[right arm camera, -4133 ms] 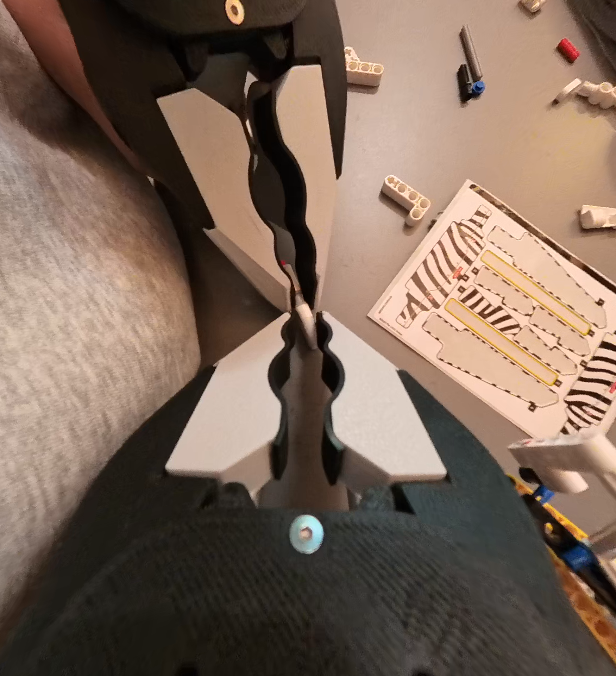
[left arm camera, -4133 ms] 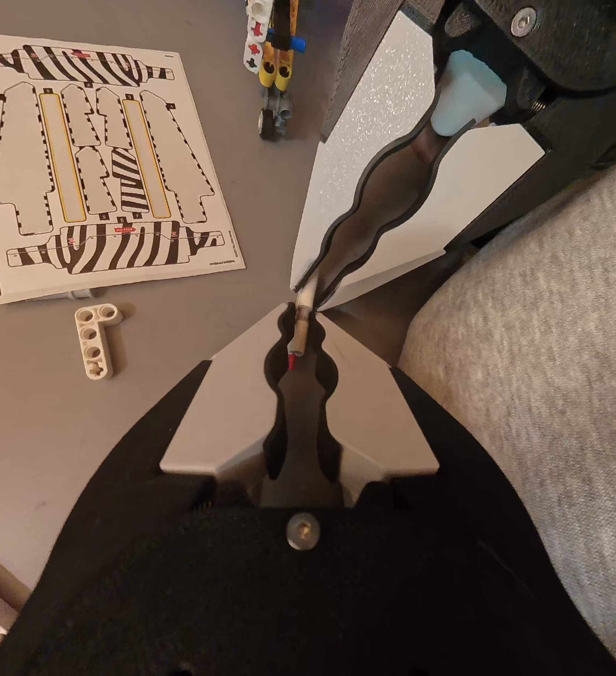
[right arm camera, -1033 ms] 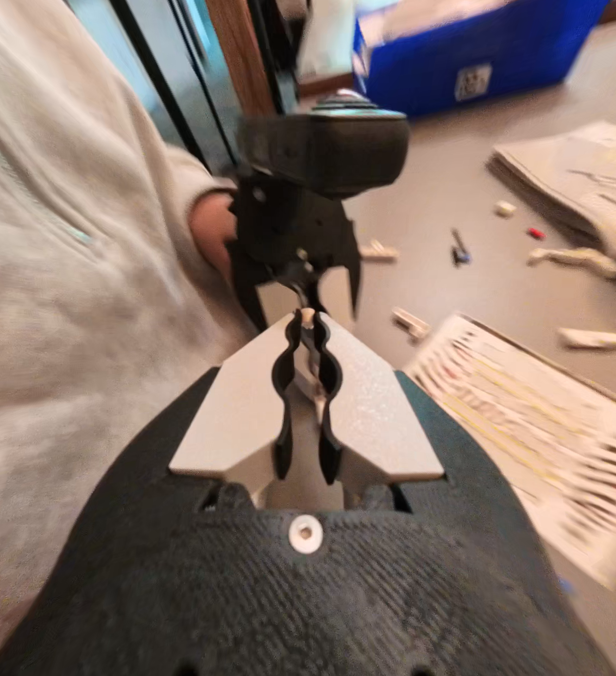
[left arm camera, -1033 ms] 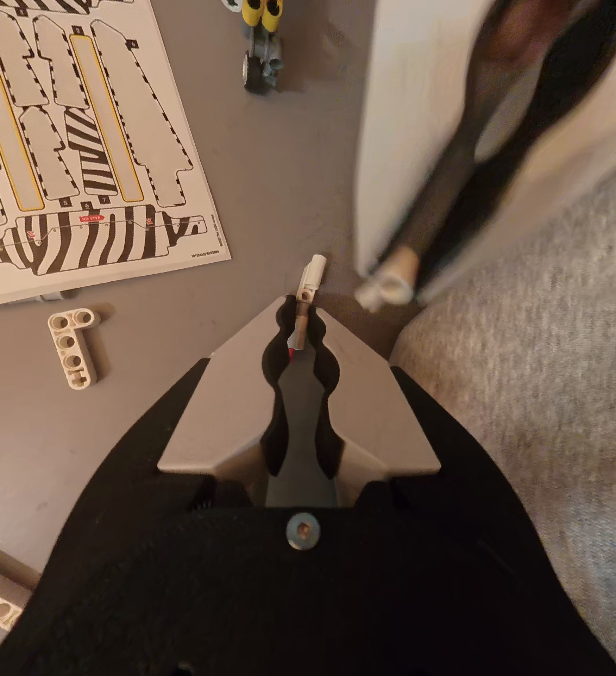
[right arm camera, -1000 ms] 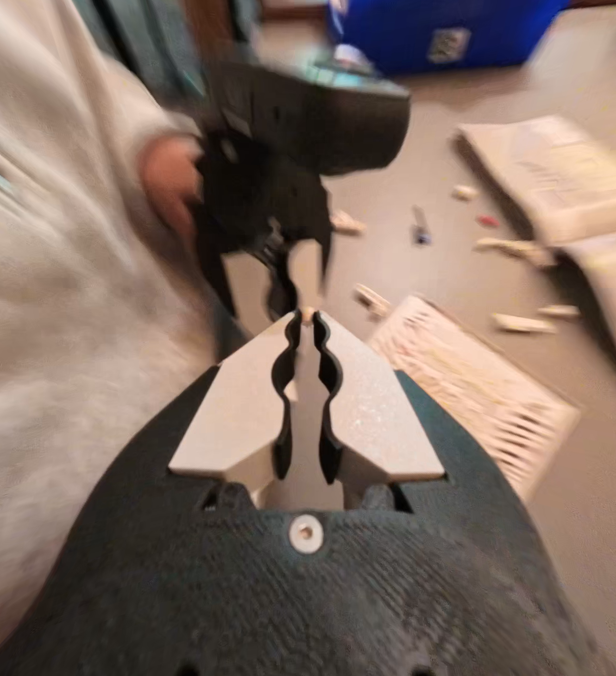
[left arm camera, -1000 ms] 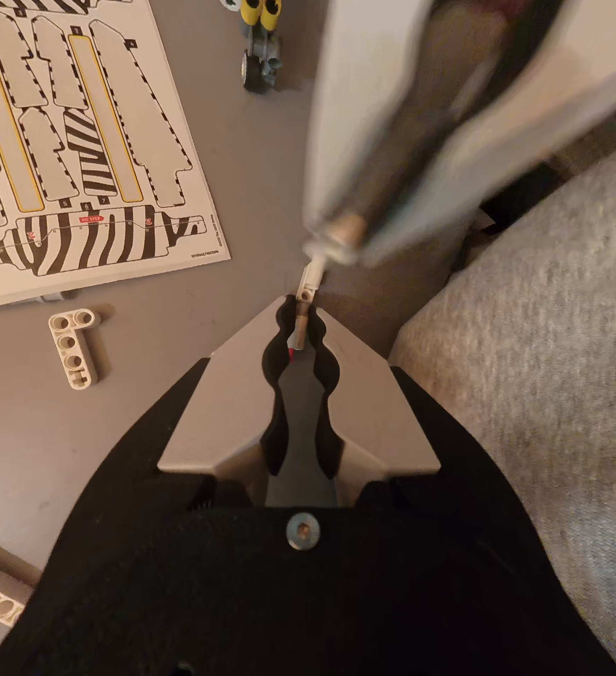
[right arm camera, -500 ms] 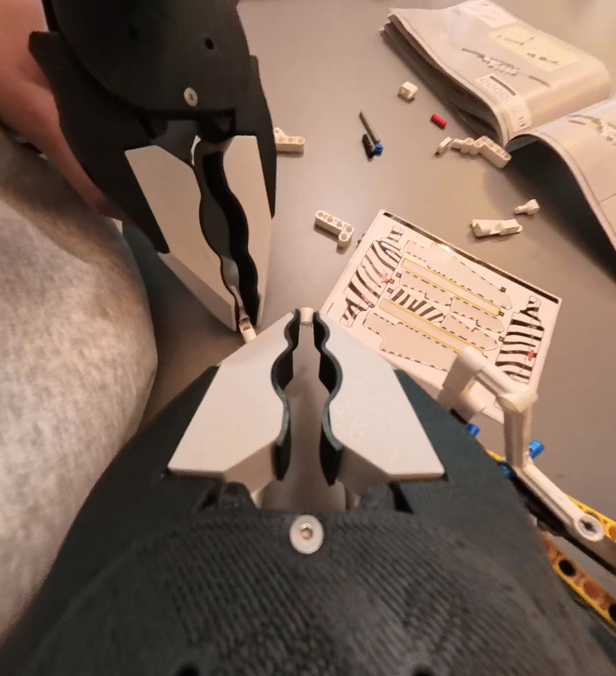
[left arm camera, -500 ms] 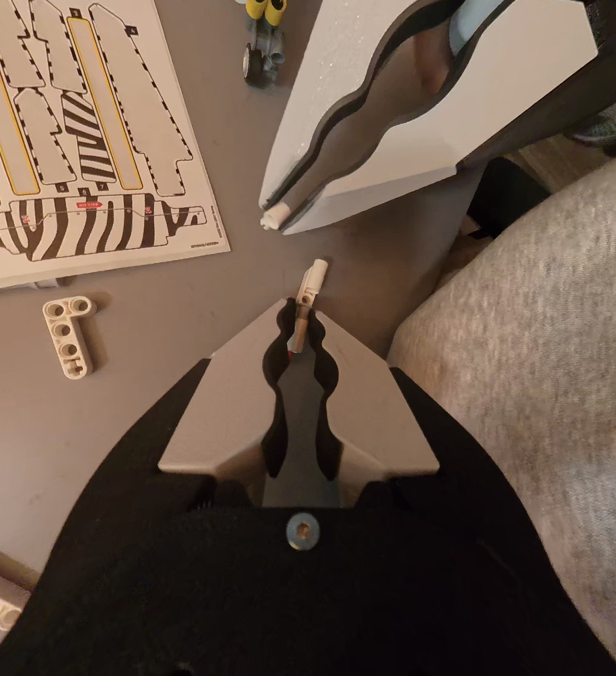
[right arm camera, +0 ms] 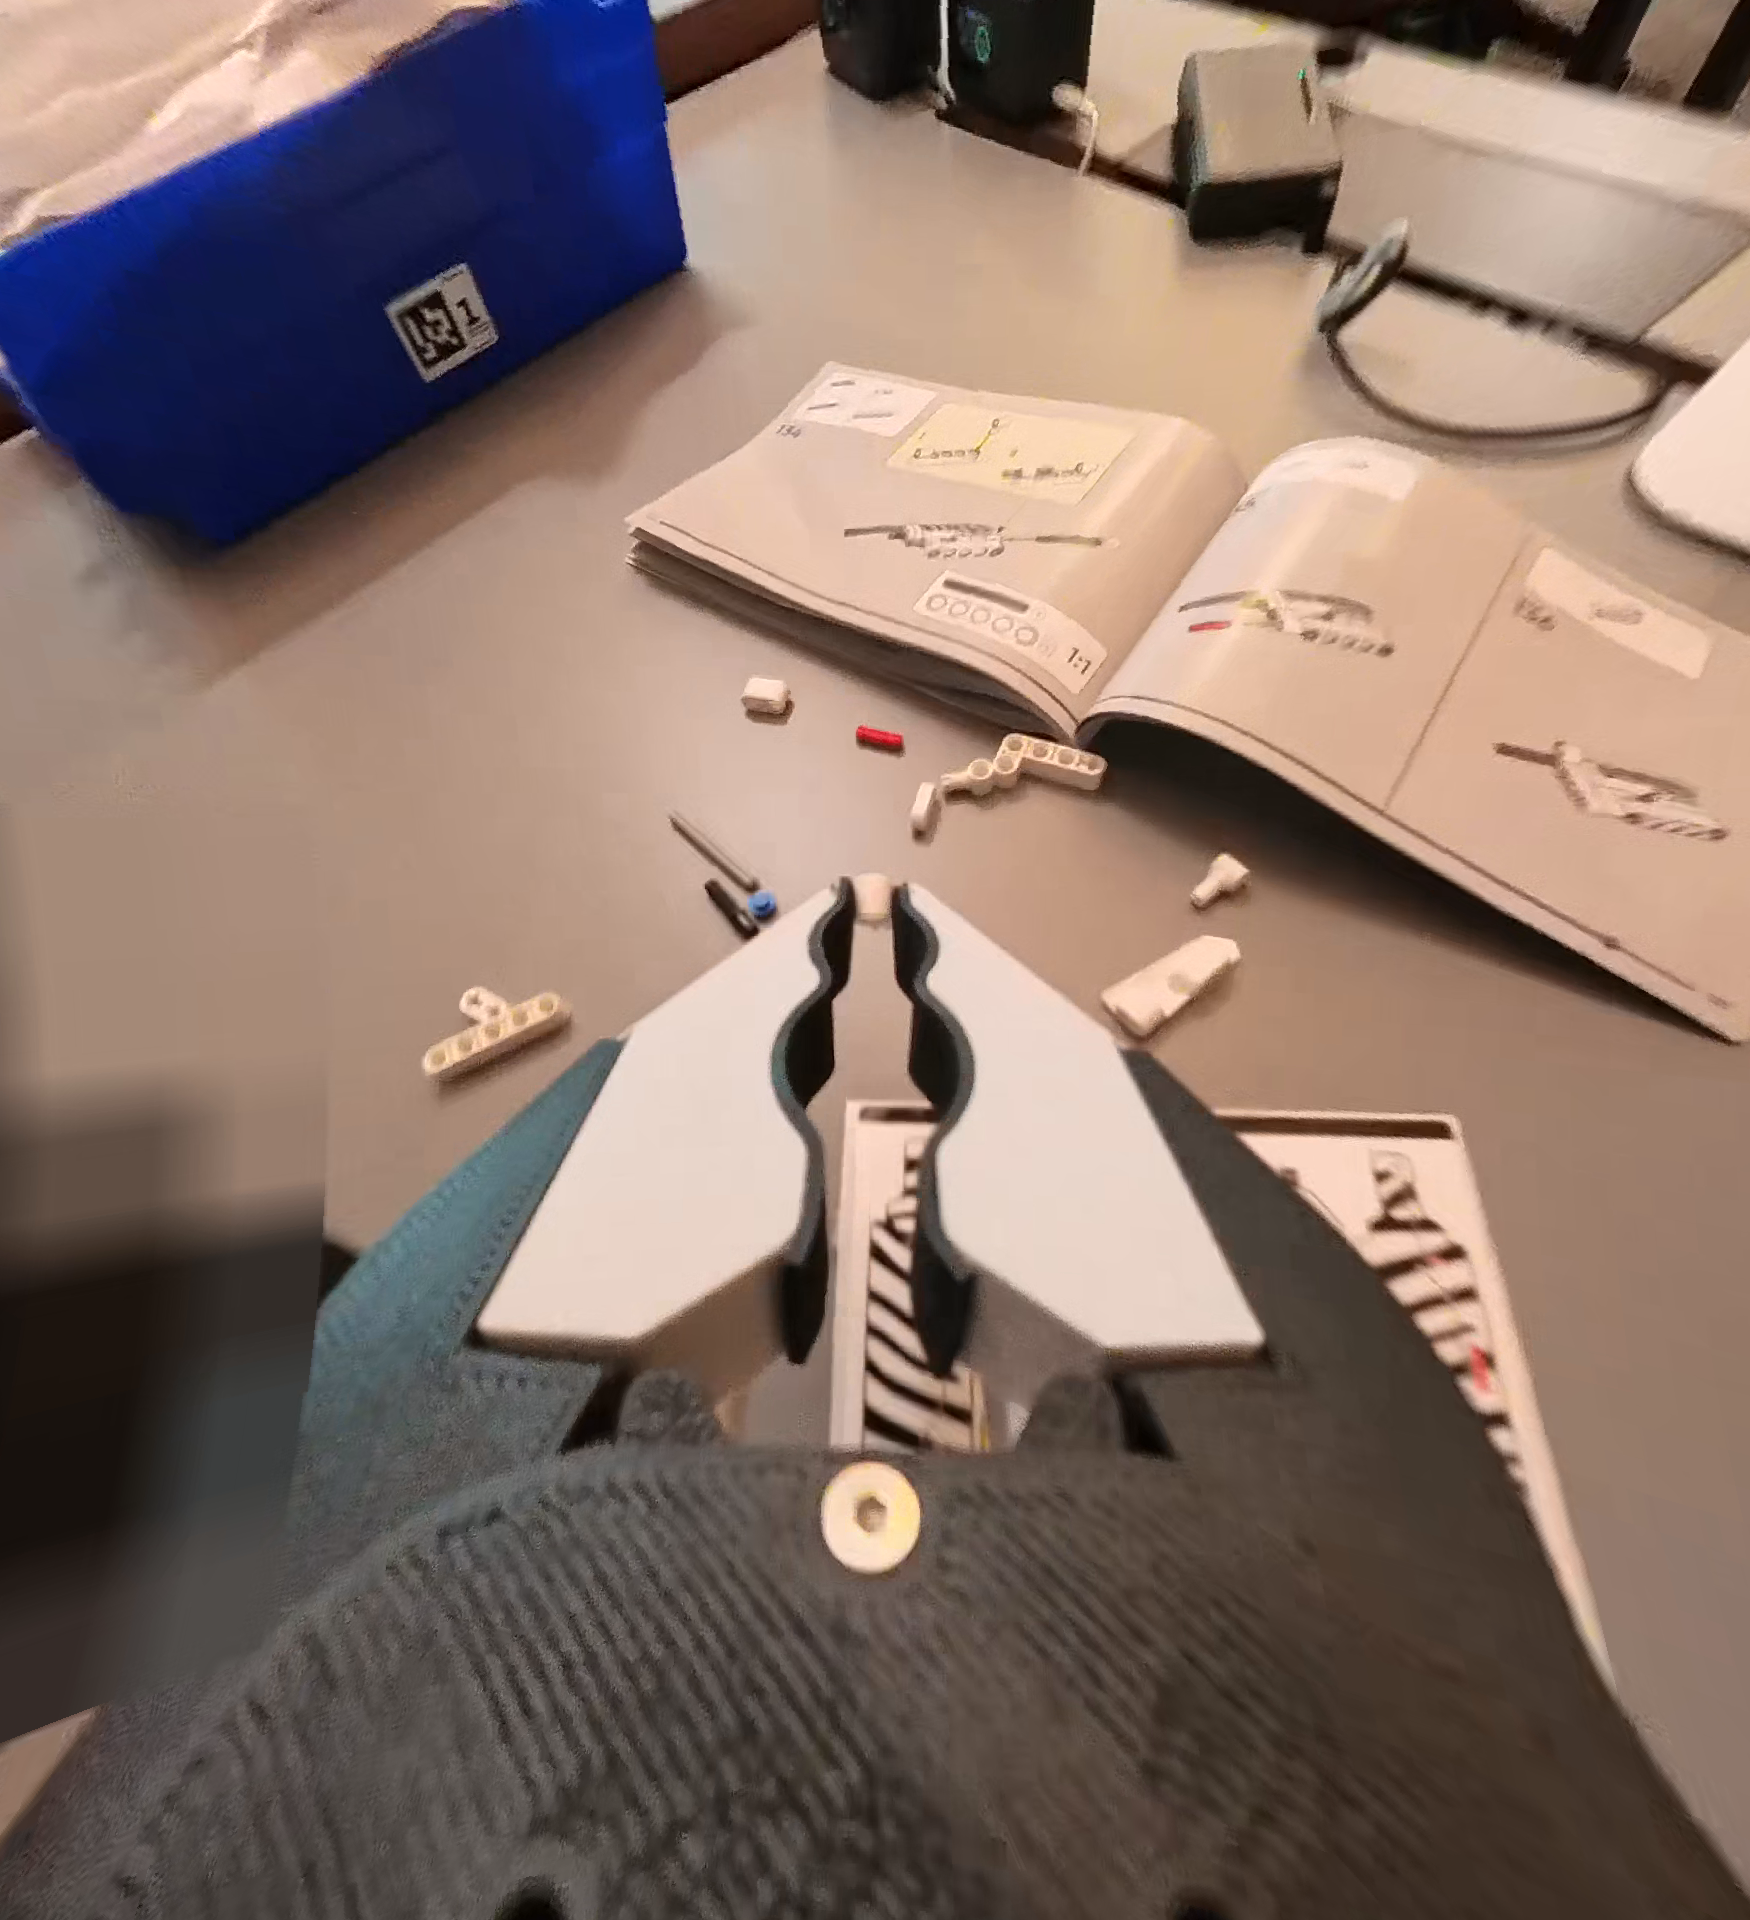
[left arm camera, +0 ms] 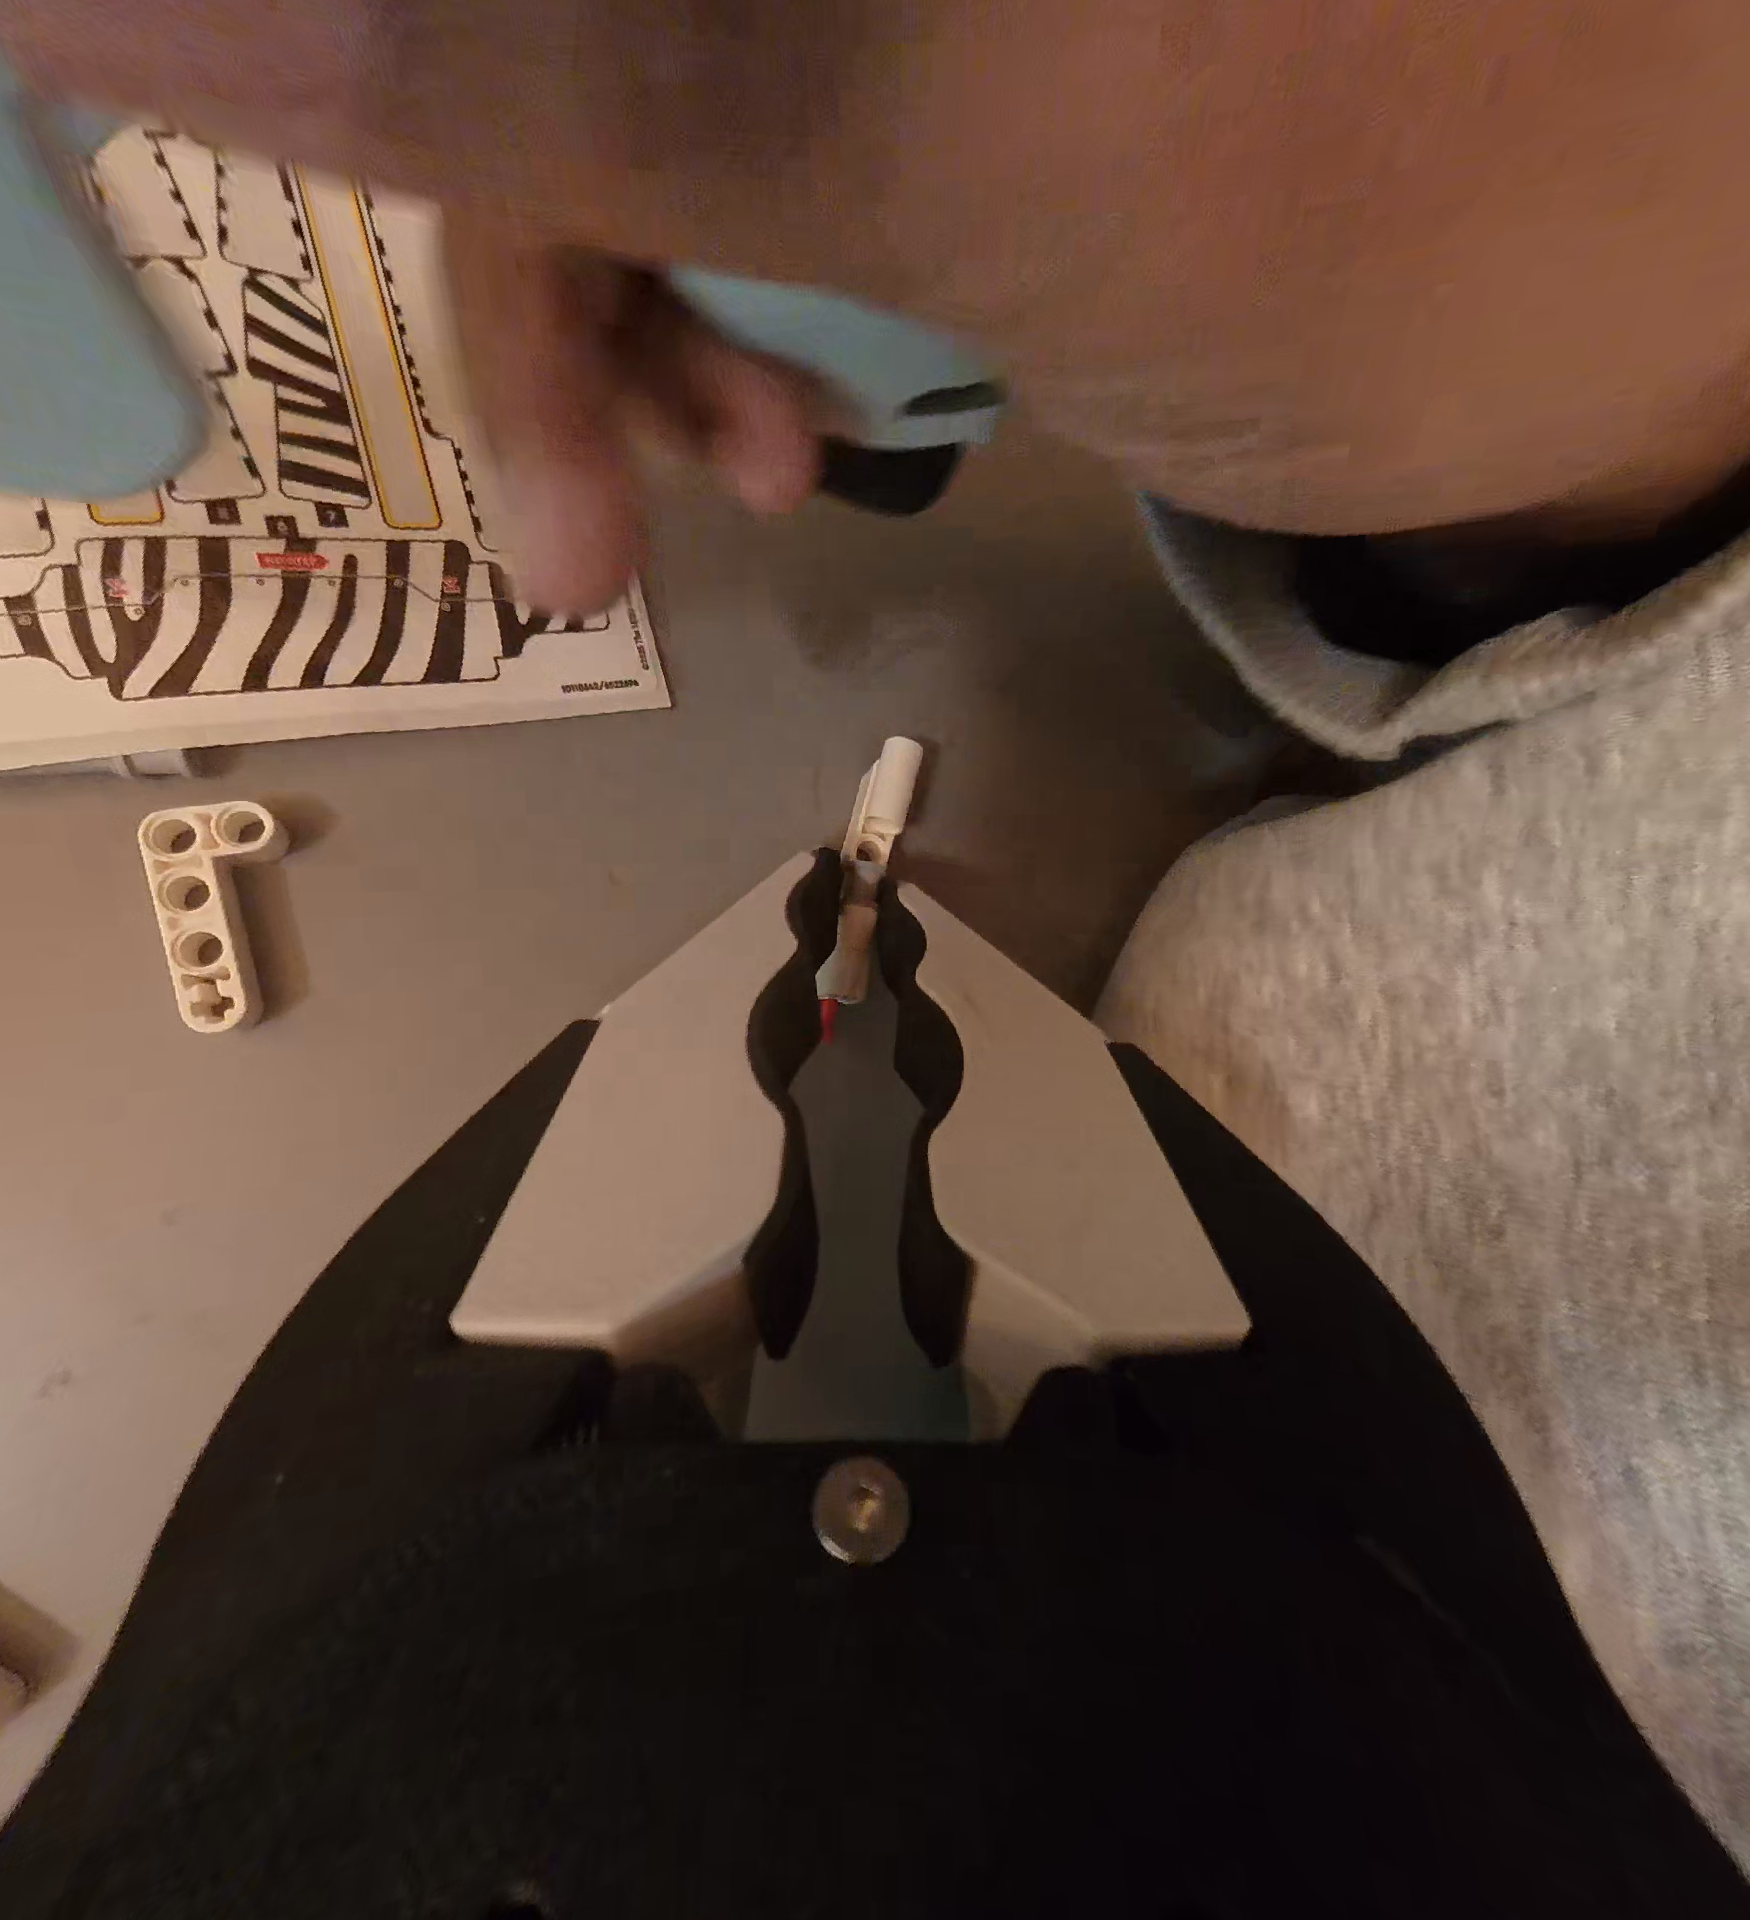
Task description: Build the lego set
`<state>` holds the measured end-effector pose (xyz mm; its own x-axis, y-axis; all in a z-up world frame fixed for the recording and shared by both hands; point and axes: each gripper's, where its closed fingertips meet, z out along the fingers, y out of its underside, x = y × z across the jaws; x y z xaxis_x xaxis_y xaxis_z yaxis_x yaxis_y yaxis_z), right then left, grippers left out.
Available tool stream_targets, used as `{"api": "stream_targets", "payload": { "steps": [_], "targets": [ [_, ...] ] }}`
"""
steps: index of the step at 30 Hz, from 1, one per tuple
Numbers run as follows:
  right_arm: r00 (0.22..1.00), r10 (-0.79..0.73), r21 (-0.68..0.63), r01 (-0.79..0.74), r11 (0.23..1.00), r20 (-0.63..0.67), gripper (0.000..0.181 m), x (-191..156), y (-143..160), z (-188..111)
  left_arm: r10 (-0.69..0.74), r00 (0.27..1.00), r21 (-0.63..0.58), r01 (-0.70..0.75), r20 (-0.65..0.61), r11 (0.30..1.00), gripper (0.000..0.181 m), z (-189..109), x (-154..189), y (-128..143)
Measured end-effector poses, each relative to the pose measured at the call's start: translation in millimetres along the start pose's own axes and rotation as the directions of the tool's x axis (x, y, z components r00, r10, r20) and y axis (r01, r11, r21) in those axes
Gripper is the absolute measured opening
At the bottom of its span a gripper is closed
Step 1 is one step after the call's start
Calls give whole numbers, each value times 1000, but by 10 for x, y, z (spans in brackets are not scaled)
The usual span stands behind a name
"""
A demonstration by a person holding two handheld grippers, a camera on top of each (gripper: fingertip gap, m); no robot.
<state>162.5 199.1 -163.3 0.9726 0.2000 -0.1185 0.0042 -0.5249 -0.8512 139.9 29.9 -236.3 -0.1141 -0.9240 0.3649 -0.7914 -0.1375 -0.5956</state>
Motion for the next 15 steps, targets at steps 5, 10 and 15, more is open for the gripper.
{"api": "stream_targets", "payload": {
  "steps": [5,10,15],
  "targets": [
    [989,148,-167,-142,976,25,6,115,223,421,36,999,7,-37,26,999,7,10,-9,-14],
    [984,180,-218,-176,960,-2,6,140,390,547,11,1000,27,-11,-3,1000,8,11,-7,-23],
    [972,234,-108,-229,967,30,28,90,197,296,13,1000,26,-13,-9,1000,8,17,-5,-27]
  ]
}}
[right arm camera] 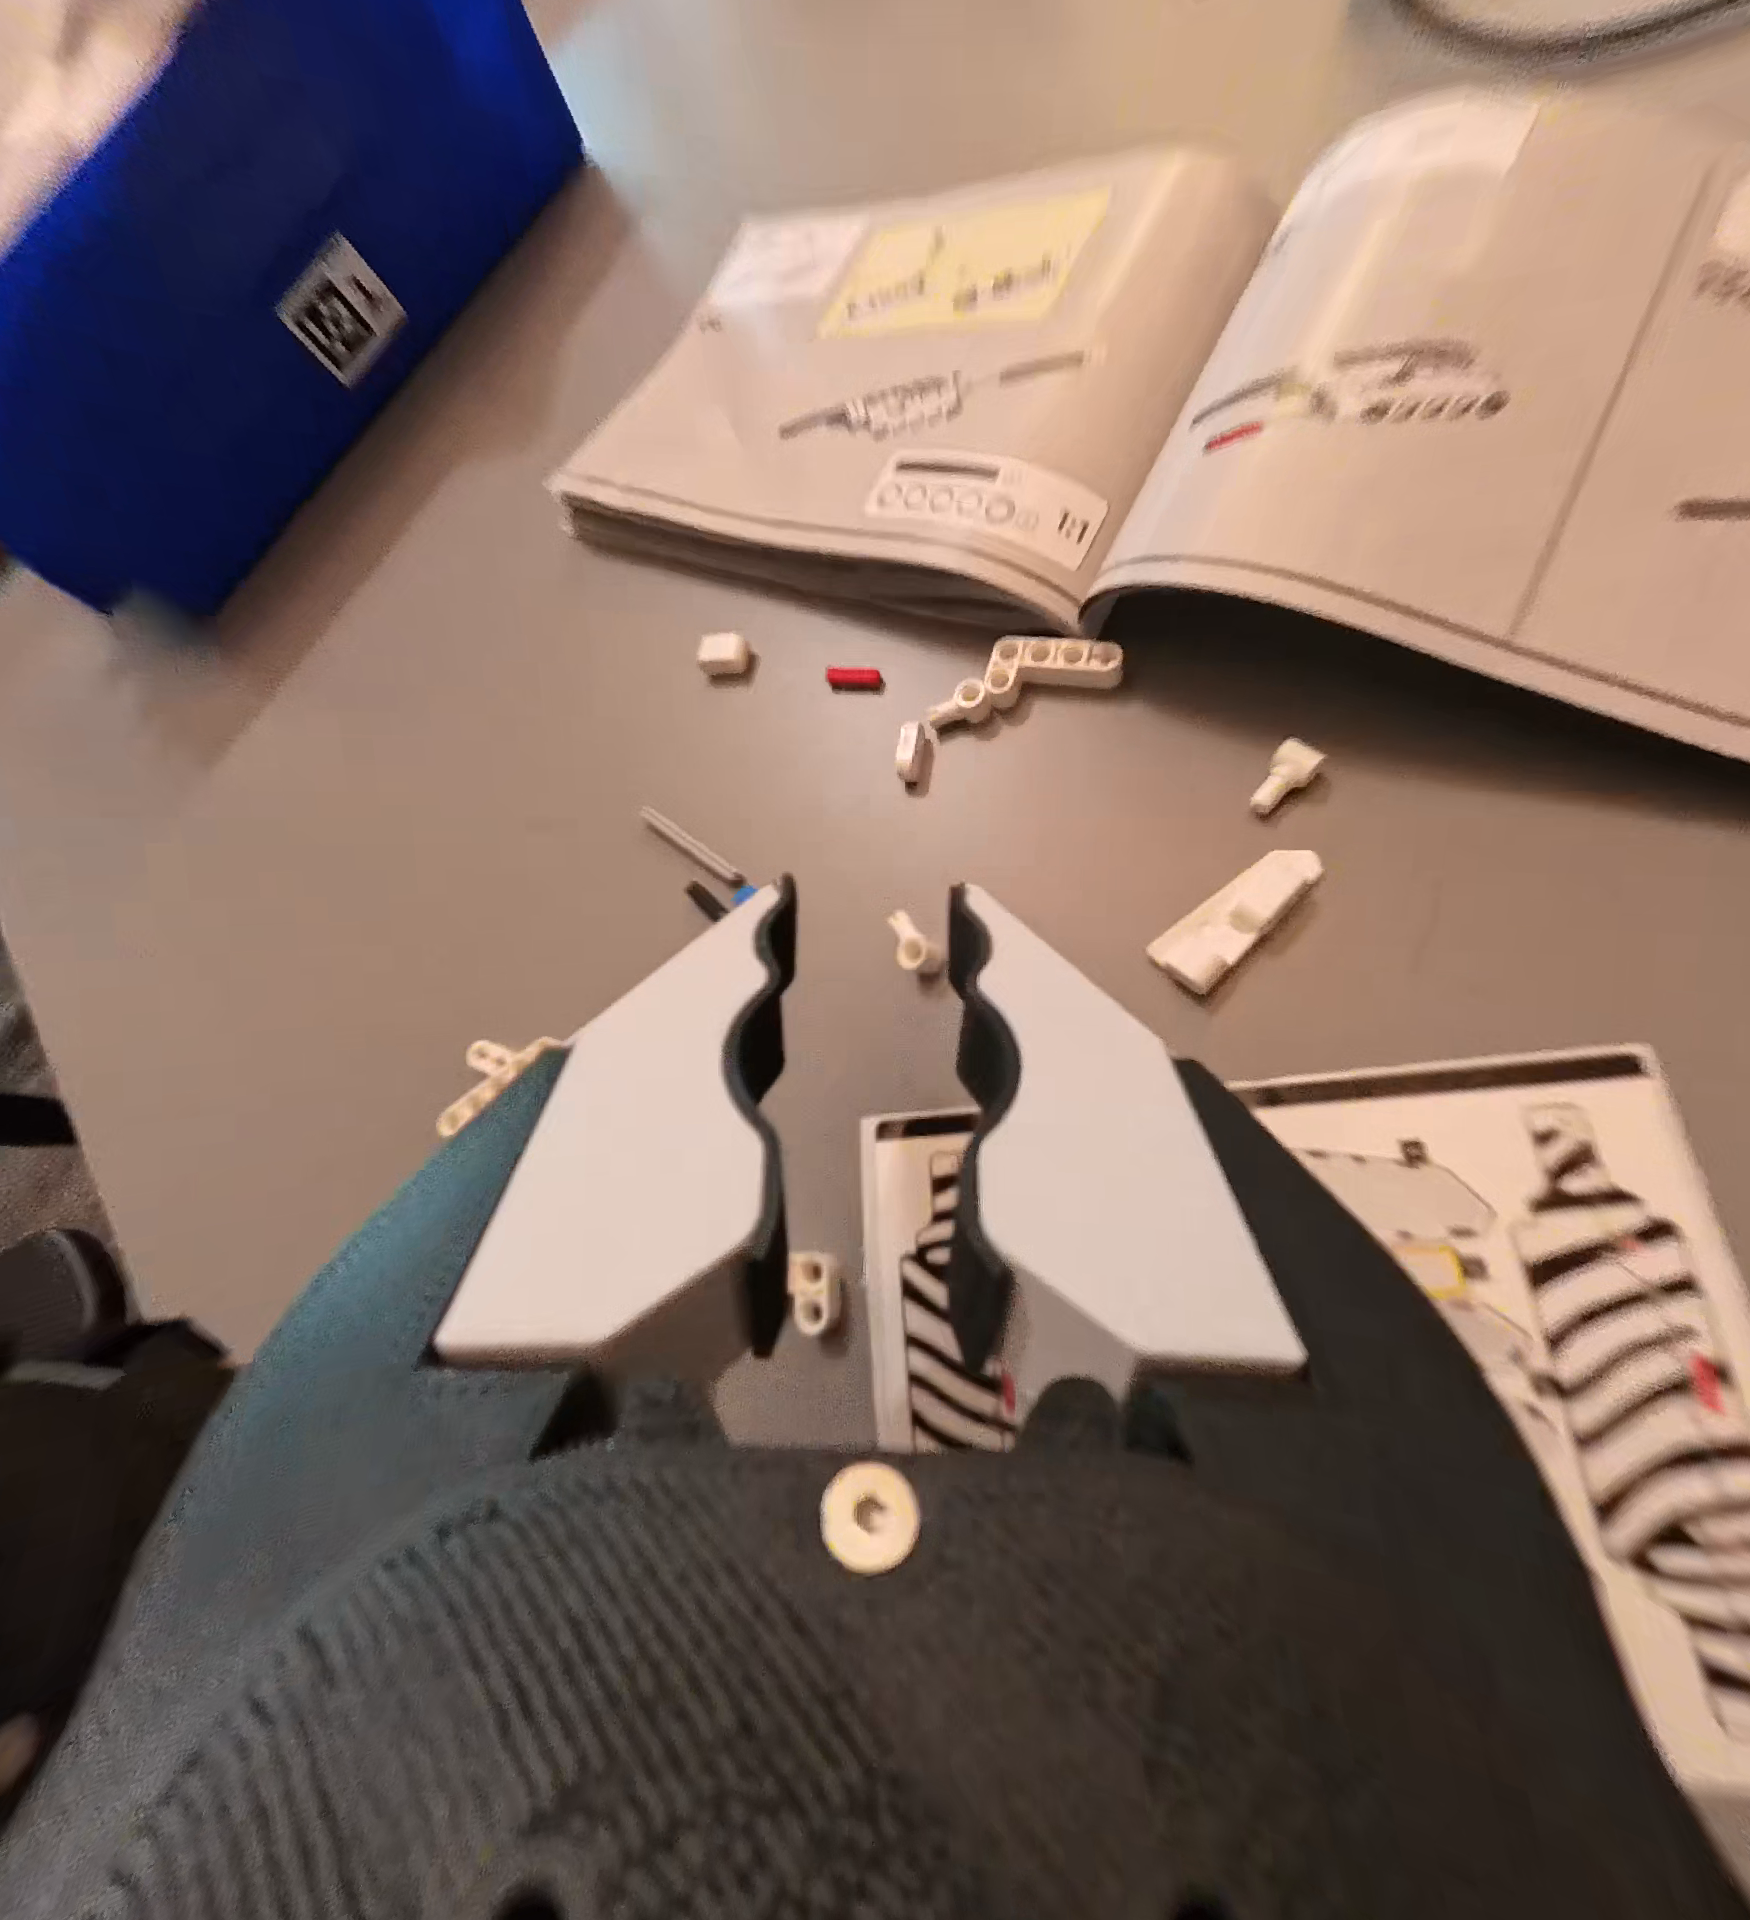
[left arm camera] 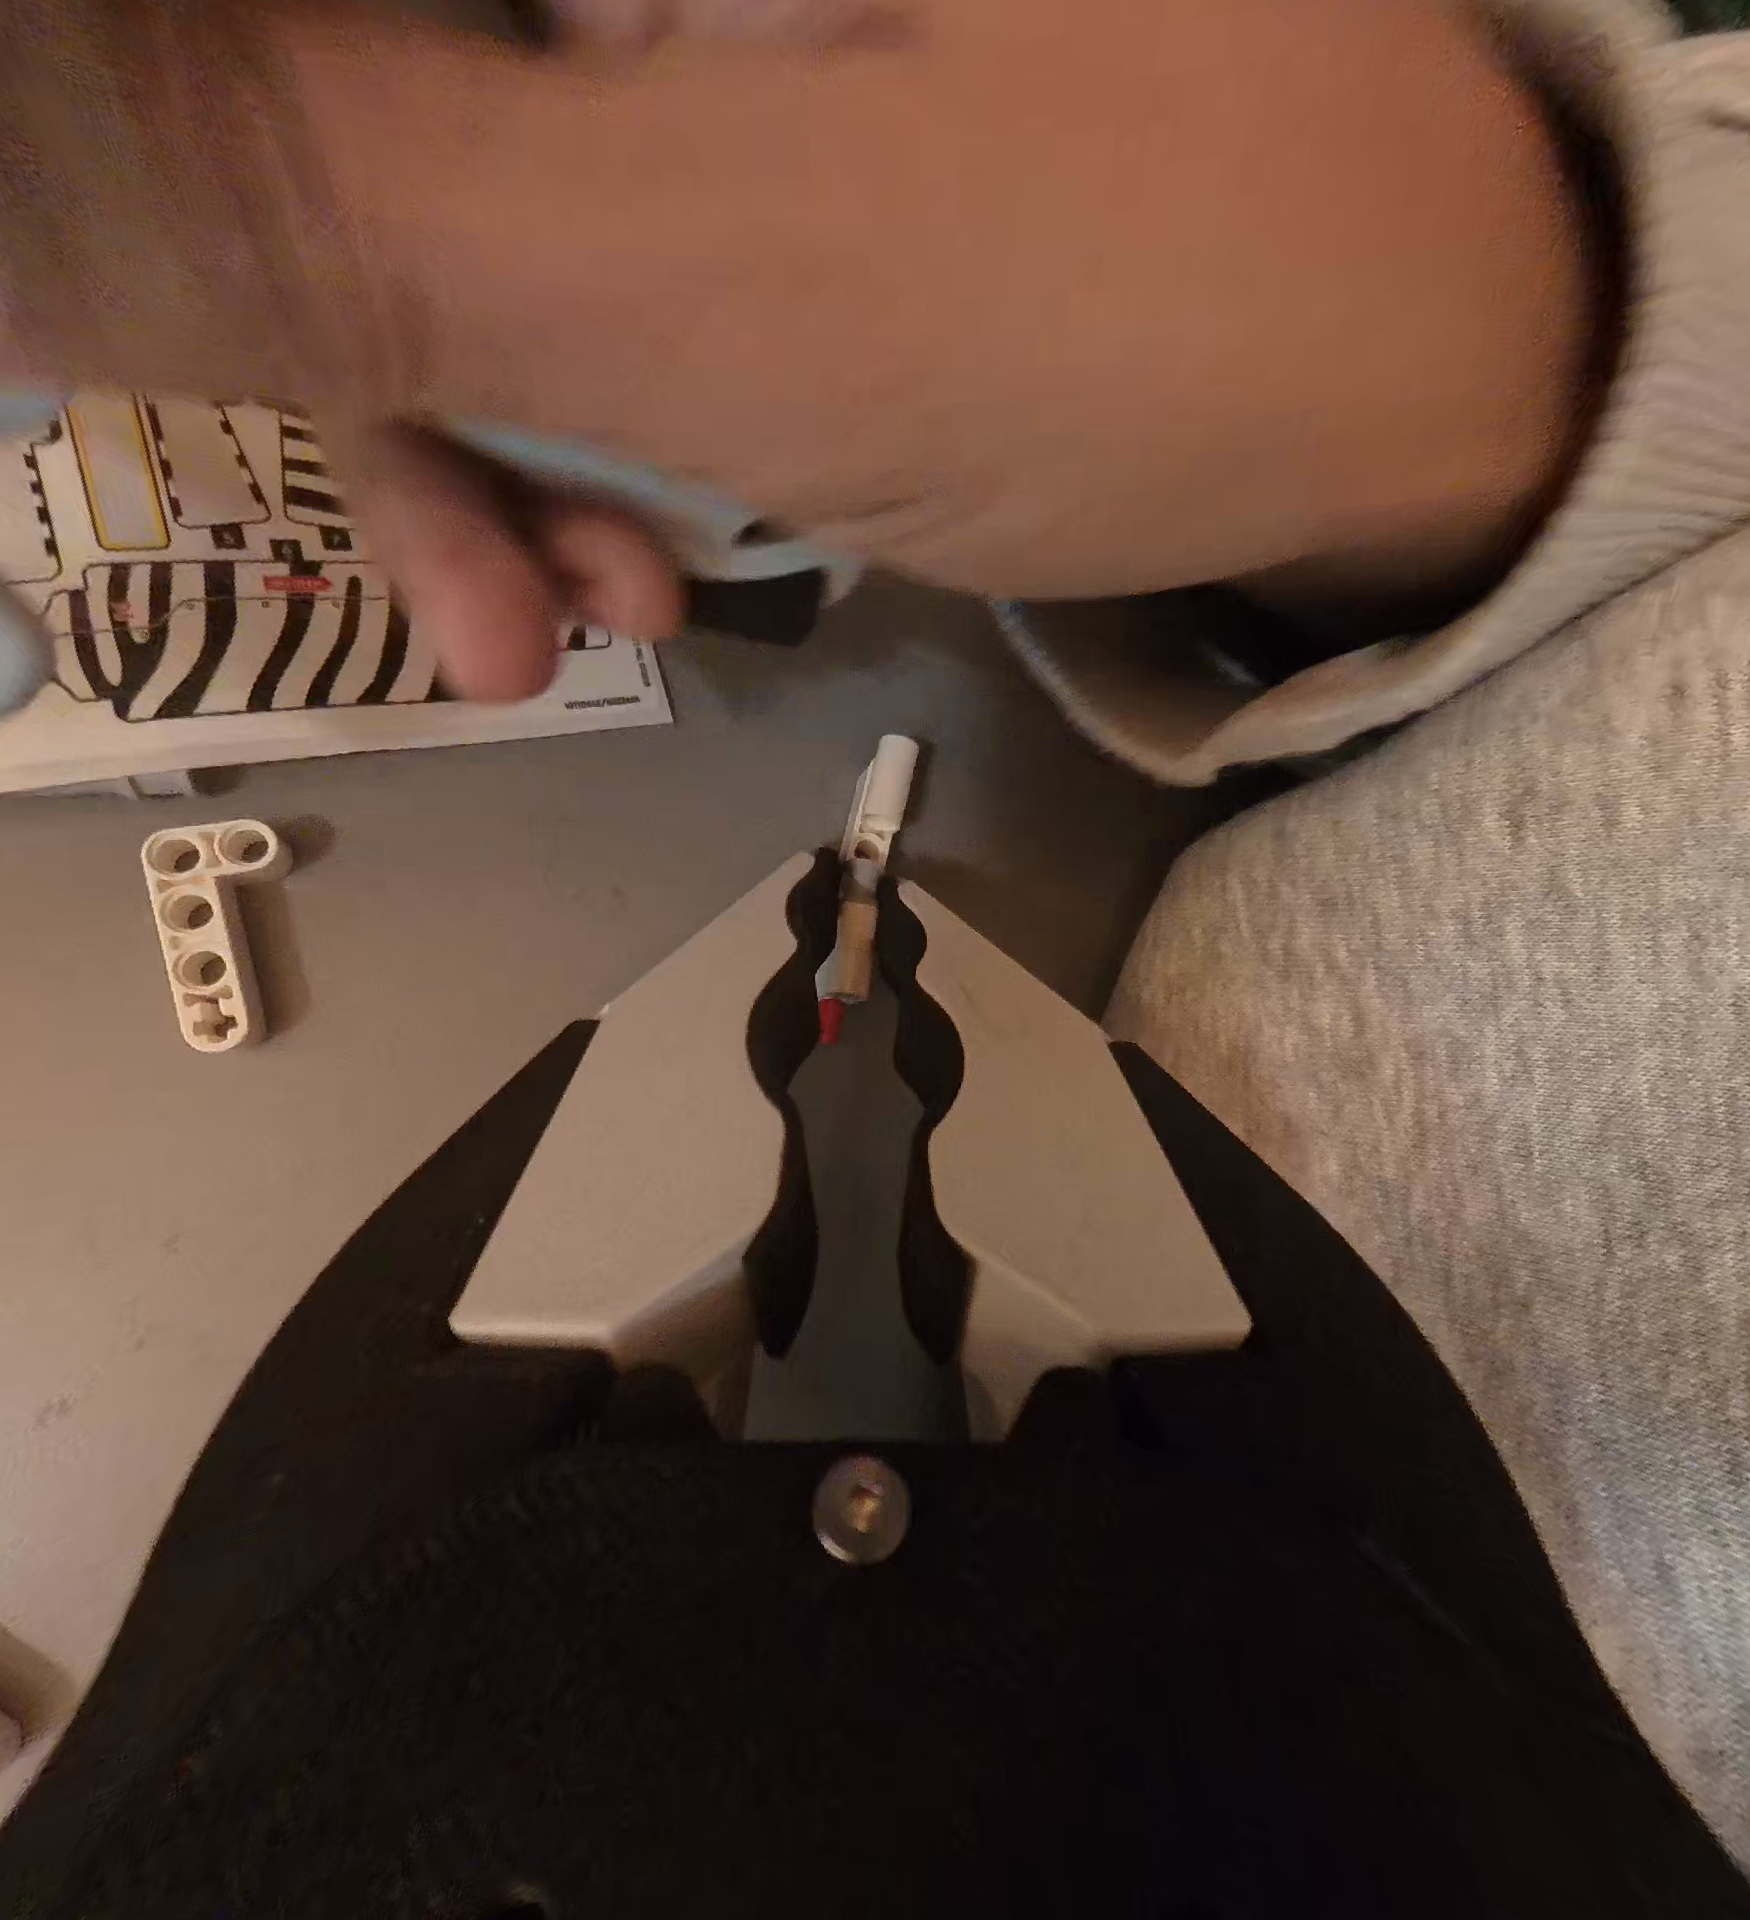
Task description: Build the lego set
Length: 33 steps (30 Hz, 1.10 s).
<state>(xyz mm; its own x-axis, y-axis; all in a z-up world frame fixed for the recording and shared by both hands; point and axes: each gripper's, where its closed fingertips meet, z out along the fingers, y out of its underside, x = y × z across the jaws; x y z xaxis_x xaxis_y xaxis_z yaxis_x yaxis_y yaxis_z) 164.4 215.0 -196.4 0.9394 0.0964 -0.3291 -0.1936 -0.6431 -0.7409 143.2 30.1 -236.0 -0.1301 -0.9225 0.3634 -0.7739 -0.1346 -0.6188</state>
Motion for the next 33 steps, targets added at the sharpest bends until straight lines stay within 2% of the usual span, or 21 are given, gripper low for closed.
{"api": "stream_targets", "payload": {
  "steps": [2,4,7,9,11,13,15,16,19,22,25,29,33],
  "targets": [
    [1000,-23,67,22,998,14,33,-81,-100,-269,-6,1000,0,6,-3,1000,8,0,1,0],
    [998,-64,150,60,987,23,27,-154,-186,-571,-6,1000,1,6,-2,1000,8,-1,2,-1],
    [986,-162,194,155,969,23,19,-243,-167,-975,-8,1000,4,8,-7,1000,8,6,4,-9],
    [956,-280,183,261,948,84,18,-391,-20,-1204,-7,1000,2,7,-5,1000,8,6,5,-10],
    [876,-449,122,433,893,174,18,-500,319,-1341,-5,1000,3,5,-3,1000,8,6,6,-11],
    [777,-586,-11,604,797,232,0,-390,787,-1334,-6,1000,6,6,-12,1000,8,9,9,-16],
    [720,-646,-162,690,705,254,0,-217,1158,-1274,-1,1000,-2,1,-20,1000,8,11,11,-17],
    [686,-675,-181,726,664,271,0,-215,1256,-1254,6,1000,-8,-6,-20,1000,8,10,12,-14],
    [586,-756,-124,807,578,292,4,-322,1306,-1209,24,999,-27,-25,-34,999,8,9,16,-10],
    [552,-762,-199,834,515,340,14,-219,1418,-1148,24,998,-37,-26,-57,999,8,8,19,-10],
    [528,-758,-182,848,498,382,8,-215,1442,-1129,39,998,-44,-41,-57,998,8,8,21,-6],
    [549,-713,-169,828,535,435,7,-254,1450,-1113,48,997,-55,-51,-60,997,8,9,26,0],
    [559,-697,-189,822,537,449,6,-264,1452,-1111,56,997,-76,-60,-54,995,8,8,25,4]
  ]
}}
